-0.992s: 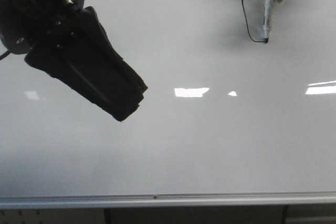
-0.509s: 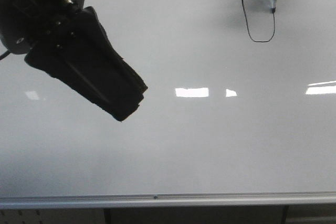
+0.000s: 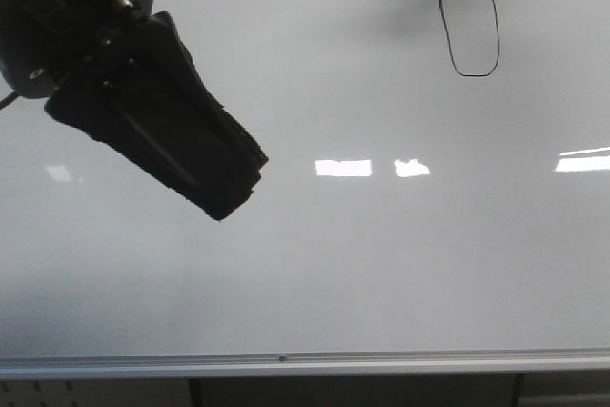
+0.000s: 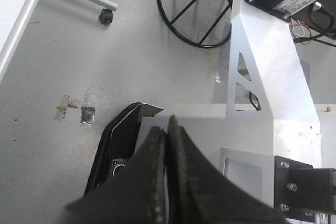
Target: Write number 0 on whiteboard
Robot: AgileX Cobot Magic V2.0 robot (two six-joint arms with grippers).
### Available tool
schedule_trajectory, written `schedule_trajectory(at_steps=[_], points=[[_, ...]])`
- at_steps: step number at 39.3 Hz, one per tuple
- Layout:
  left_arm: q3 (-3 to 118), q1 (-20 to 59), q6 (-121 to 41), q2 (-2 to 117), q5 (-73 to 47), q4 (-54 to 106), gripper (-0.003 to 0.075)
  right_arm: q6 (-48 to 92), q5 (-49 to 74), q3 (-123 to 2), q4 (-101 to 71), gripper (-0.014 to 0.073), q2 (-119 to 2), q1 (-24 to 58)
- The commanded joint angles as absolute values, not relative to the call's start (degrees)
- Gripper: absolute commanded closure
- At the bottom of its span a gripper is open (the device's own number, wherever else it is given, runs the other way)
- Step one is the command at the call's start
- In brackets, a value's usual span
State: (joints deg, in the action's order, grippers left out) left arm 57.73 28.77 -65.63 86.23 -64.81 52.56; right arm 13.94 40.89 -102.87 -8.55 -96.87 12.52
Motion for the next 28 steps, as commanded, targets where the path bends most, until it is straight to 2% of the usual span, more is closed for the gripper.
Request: schedule_trajectory(at_steps=[1,6,15,28], points=[[59.35,29.10,-65.62,84.08,-65.73,56.17,0.0740,13.90,37.07,-105.00,-10.17,0.0652,-95.16,13.22],[59.35,29.10,-65.62,84.08,-65.73,56.17,0.0740,13.99,39.88,-105.60,-15.52,0.0655,-95.40,13.29],[59.35,29.10,-65.62,84.08,-65.73,56.17,0.0740,19.83,55.69,-108.36,-27.05,0.0655,-91.97,13.22],[59.35,29.10,-65.62,84.08,-65.73,57.19,0.0736,23.13,71.93,-108.35,-33.24,0.0655,-90.83,13.11]])
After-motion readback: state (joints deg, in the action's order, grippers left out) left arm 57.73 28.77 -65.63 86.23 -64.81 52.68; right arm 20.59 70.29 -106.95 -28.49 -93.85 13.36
